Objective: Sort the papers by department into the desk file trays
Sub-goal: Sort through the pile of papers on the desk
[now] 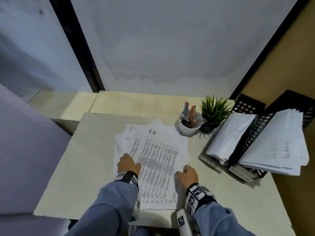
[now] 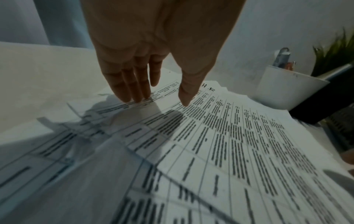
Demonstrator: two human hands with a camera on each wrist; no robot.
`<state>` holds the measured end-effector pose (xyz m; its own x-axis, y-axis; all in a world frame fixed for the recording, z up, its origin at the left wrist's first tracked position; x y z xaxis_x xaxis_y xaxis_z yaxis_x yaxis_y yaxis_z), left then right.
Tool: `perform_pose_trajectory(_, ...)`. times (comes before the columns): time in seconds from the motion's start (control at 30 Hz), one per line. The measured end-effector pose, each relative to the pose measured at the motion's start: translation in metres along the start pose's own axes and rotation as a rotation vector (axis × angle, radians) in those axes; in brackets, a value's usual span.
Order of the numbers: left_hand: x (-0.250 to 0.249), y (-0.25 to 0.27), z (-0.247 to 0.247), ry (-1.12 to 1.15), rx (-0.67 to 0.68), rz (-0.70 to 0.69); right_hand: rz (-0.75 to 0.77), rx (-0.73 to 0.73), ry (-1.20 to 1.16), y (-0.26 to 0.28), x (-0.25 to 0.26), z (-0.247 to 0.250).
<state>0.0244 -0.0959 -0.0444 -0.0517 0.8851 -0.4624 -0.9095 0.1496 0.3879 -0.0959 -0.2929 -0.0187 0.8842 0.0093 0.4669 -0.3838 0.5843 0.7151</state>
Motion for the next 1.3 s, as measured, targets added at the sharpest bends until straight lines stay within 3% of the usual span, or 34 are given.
perform_pose_trajectory(0.1, 0.004, 0.003, 0.002, -0.076, 0.015, 0.01, -0.022, 0.024, 0.055, -0.012, 0.004, -0.002)
perform_pose_trajectory(0.27, 0.015, 0.005, 0.0, 0.158, 0.089, 0.014, -0.015, 0.072, 0.027, -0.021, 0.01, -0.003)
perform_pose_trajectory(0.4, 0.005, 0.015, 0.001, 0.318, 0.14, -0.226, -0.024, 0.033, -0.163, -0.03, 0.012, -0.006)
perform_pose_trajectory(0.57, 0.014, 0.019, 0.002, 0.474, 0.22, -0.186, -0.154, 0.13, -0.351, -0.043, 0.01, -0.008)
perform_pose_trajectory(0.67, 0.019, 0.012, 0.016, 0.325, 0.038, -0.16, -0.183, 0.161, -0.392, -0.042, 0.007, -0.009)
perform_pose_trajectory(0.77, 0.03, -0.006, 0.029, 0.217, -0.159, -0.087, -0.103, 0.24, -0.511, -0.05, -0.003, -0.02)
perform_pose_trajectory(0.9, 0.037, -0.016, 0.026, 0.292, -0.064, 0.031, 0.005, 0.309, -0.735, -0.06, -0.014, -0.033)
perform_pose_trajectory(1.0, 0.034, -0.014, 0.028, 0.304, -0.011, 0.036, 0.251, 0.242, -0.587, -0.049, -0.002, -0.028)
perform_pose_trajectory(1.03, 0.032, -0.013, 0.028, 0.287, -0.018, -0.002, 0.212, 0.22, -0.453, -0.048, -0.002, -0.029)
perform_pose_trajectory(1.1, 0.028, -0.008, 0.03, 0.244, -0.06, -0.102, -0.05, 0.232, -0.264, -0.047, -0.005, -0.023)
perform_pose_trajectory(1.13, 0.028, -0.006, 0.028, 0.257, -0.086, -0.135, -0.111, 0.229, -0.22, -0.045, -0.006, -0.019)
perform_pose_trajectory(1.3, 0.032, 0.004, 0.025, 0.585, -0.067, -0.161, -0.173, 0.166, -0.305, -0.041, -0.004, -0.012)
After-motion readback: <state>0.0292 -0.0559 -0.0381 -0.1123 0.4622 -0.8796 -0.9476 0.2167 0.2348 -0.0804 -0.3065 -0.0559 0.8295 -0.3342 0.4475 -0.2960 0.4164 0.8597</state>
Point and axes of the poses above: each hand's wrist, its own y-axis away from the middle knuckle, its own z-axis out of the back of the hand, x = y × z, the point moved 3 cm from there along -y, towards the middle knuckle, and after that the axes turned 13 degrees about -z, right-handed, at the moved point
